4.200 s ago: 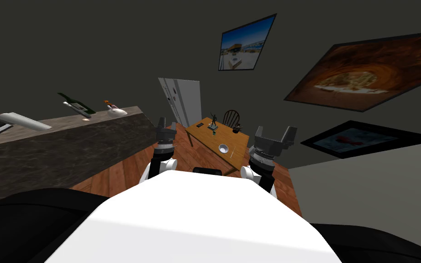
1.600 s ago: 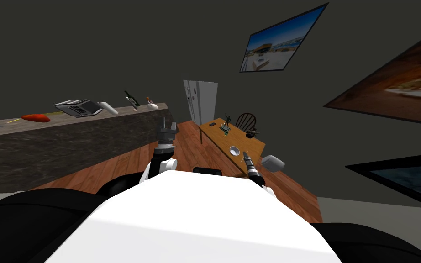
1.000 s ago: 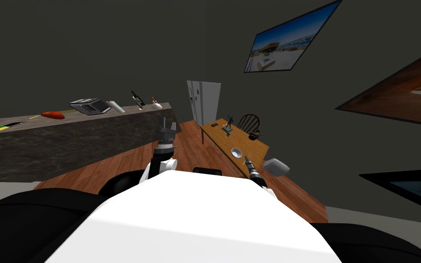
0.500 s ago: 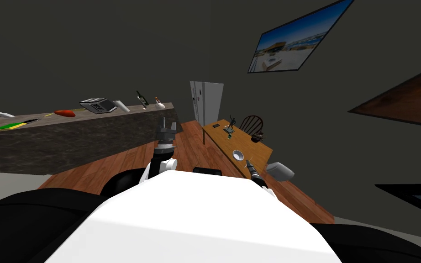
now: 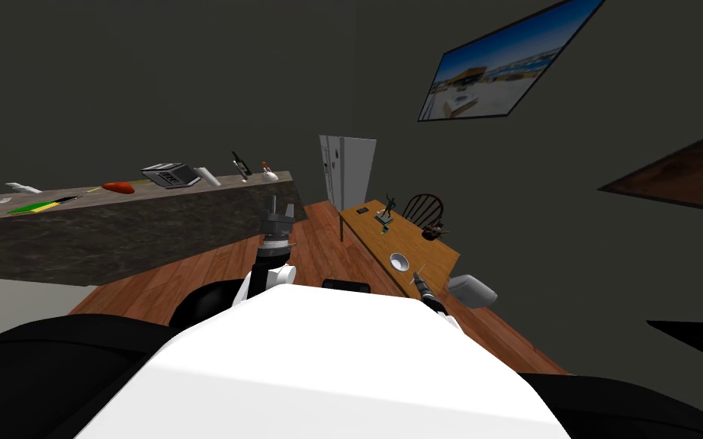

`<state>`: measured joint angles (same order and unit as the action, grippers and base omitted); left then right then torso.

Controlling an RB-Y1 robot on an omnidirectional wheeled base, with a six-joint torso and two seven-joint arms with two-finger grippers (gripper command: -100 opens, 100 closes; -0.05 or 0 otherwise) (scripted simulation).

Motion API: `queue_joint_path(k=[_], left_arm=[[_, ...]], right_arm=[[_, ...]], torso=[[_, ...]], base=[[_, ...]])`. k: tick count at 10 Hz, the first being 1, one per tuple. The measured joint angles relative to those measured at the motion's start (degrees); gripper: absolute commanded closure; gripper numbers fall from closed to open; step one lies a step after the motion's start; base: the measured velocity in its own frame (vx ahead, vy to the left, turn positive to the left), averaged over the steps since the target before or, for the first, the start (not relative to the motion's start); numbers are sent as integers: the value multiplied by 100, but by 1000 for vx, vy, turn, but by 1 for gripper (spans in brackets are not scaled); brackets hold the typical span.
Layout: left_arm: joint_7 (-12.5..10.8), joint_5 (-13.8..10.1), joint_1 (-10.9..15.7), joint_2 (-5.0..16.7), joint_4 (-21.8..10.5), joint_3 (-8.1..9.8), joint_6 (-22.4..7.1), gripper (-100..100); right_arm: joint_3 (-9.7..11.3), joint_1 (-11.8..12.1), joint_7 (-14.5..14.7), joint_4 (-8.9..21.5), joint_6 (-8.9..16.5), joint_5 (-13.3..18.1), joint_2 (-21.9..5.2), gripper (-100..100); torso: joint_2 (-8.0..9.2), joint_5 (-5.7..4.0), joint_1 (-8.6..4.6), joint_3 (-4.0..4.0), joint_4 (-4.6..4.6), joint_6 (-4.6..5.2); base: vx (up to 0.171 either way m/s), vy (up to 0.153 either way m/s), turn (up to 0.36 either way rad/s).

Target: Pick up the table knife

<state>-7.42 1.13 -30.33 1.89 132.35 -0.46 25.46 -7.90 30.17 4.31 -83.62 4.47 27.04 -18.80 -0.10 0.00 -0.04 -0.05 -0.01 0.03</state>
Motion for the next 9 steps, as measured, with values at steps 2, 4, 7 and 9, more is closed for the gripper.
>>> queue_joint_path(k=[2,4,7,9], left_arm=[[0,0,0,0,0,0,0,0],[0,0,0,0,0,0,0,0],[0,0,0,0,0,0,0,0],[0,0,0,0,0,0,0,0]], right_arm=[[-20,-140,31,271,187,29,-67,-100],[-58,-345,95,676,429,94,-128,-100],[-97,-505,171,1096,781,165,-199,-100],[-146,-696,213,1459,934,242,-224,-100]], torso=[[-4,0,-2,-2,-1,0],[-12,0,-4,-7,-2,-2],[-9,0,0,-5,-2,-1],[-8,0,0,-5,-2,1]], base=[[39,-13,56],[66,-12,119],[51,-8,71],[43,-9,52]])
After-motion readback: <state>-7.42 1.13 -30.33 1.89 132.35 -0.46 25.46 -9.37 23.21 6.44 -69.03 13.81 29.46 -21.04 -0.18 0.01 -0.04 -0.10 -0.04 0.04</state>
